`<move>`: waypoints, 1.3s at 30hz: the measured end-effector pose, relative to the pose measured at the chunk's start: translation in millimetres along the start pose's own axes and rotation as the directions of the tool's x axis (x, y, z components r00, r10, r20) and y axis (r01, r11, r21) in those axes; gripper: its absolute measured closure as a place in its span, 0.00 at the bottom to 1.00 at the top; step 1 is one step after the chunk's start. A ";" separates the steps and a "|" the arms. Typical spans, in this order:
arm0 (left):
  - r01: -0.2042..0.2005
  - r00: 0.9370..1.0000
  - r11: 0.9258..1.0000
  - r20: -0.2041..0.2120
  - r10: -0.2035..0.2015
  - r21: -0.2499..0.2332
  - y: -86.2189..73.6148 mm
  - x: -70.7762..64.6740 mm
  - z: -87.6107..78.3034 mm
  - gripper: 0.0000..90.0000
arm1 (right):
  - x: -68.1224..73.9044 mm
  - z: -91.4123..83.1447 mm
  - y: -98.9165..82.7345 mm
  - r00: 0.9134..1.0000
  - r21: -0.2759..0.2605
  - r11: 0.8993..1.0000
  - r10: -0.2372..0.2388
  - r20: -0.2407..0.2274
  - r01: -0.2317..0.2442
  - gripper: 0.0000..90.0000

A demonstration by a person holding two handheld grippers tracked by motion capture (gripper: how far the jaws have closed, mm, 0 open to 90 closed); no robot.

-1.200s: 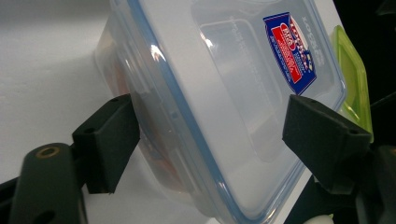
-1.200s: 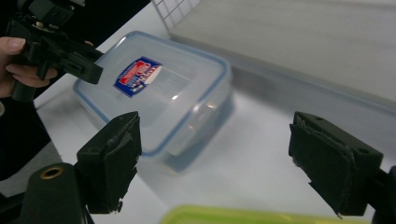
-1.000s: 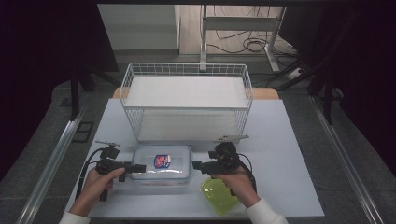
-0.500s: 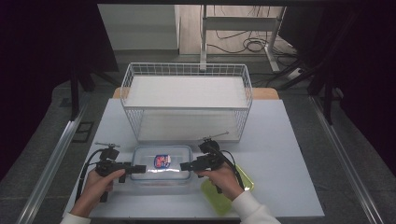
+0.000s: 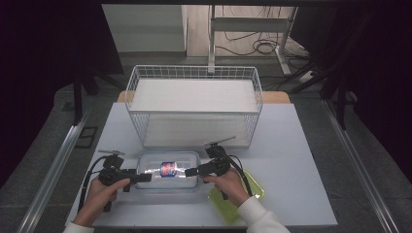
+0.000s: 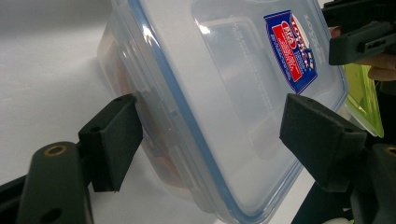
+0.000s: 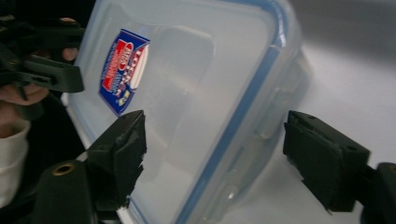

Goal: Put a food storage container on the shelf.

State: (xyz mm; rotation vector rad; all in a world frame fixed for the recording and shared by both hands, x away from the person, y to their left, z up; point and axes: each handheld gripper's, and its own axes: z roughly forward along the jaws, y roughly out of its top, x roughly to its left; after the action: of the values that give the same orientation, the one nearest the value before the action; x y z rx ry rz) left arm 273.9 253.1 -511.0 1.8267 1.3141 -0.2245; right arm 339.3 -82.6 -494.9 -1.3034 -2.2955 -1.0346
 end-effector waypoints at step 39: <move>-0.015 0.996 0.997 0.088 0.022 -0.071 -16.5 3.6 -23.3 0.51 | 3.6 -25.5 -26.4 0.996 -0.103 0.993 -0.068 -0.065 0.061 0.55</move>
State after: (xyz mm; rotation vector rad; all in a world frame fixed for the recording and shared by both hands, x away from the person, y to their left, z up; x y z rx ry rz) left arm 254.1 273.7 -507.4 1.7491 1.2277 -0.2440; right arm 313.1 -107.2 -486.7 -1.2188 -2.2745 -1.2118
